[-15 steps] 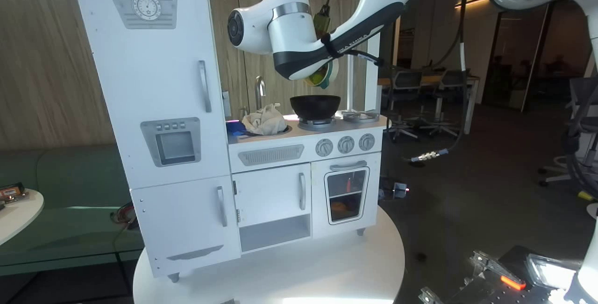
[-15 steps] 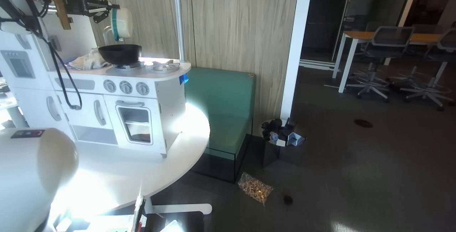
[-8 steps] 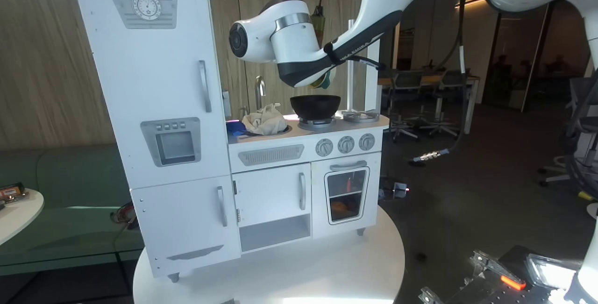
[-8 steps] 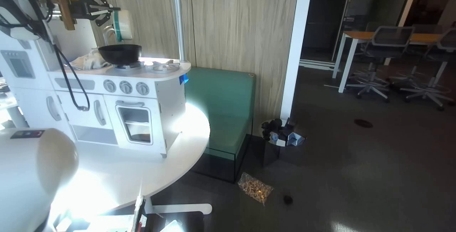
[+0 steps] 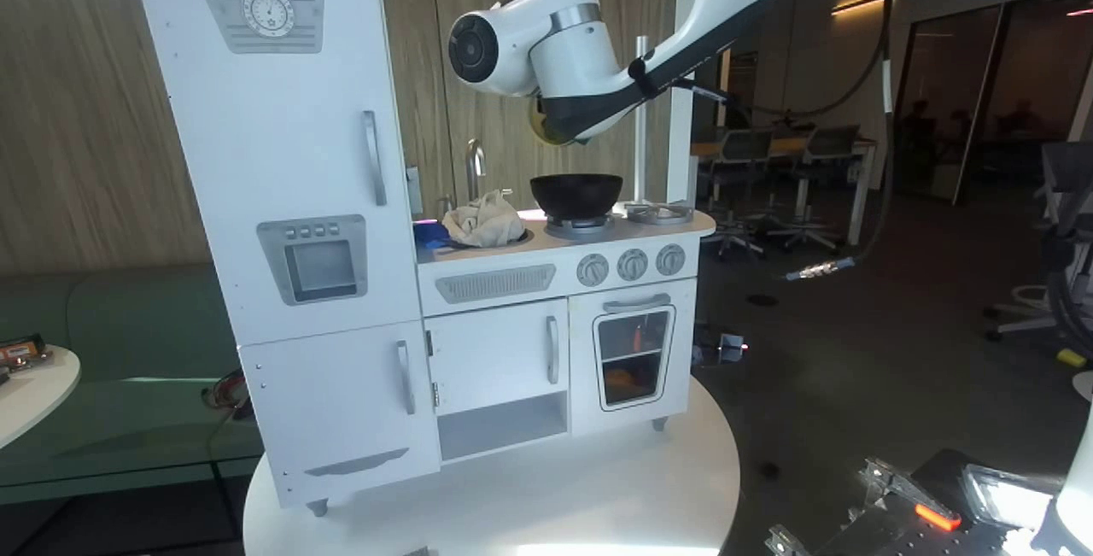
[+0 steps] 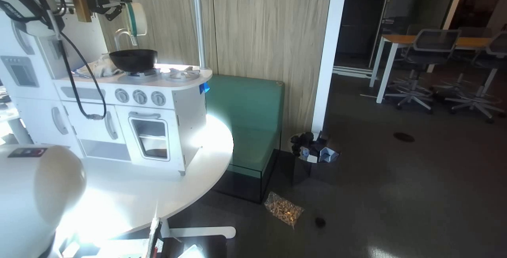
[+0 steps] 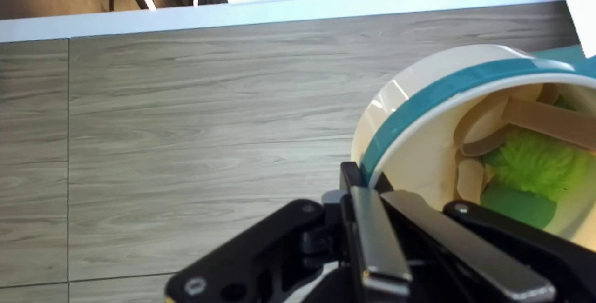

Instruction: Pour the contents from the white pot into the black bowl, then use the spoon to stir in the black bowl

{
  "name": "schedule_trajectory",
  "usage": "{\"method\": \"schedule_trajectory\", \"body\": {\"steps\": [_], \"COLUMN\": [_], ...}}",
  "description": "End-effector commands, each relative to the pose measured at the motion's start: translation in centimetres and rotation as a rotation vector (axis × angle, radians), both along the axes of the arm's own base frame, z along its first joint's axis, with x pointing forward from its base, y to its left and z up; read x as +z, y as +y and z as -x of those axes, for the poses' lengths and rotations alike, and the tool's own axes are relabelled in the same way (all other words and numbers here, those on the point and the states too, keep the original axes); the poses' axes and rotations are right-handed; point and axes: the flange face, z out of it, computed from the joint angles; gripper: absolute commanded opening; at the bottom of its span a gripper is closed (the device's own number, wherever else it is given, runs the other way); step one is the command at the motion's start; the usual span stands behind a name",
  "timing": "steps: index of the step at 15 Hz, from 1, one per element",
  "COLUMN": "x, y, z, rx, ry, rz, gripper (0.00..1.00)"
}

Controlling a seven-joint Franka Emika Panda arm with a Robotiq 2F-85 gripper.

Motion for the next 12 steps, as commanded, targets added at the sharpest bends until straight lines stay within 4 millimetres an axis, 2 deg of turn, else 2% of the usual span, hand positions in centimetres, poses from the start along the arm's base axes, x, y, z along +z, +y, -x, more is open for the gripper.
{"method": "schedule_trajectory", "body": {"steps": [1,5,9,12], "x": [0.4,-1.9,-1.3,-0.9], "y": [-1.8,-3.5,-4.1,-3.6], "z": [0.0,-1.3,-1.6,-1.5], "rx": [0.072,0.052,0.040,0.053], "ry": [0.046,0.162,0.111,0.093], "rz": [0.019,0.096,0.239,0.289], "gripper": [0.01,0.01,0.01,0.01]}}
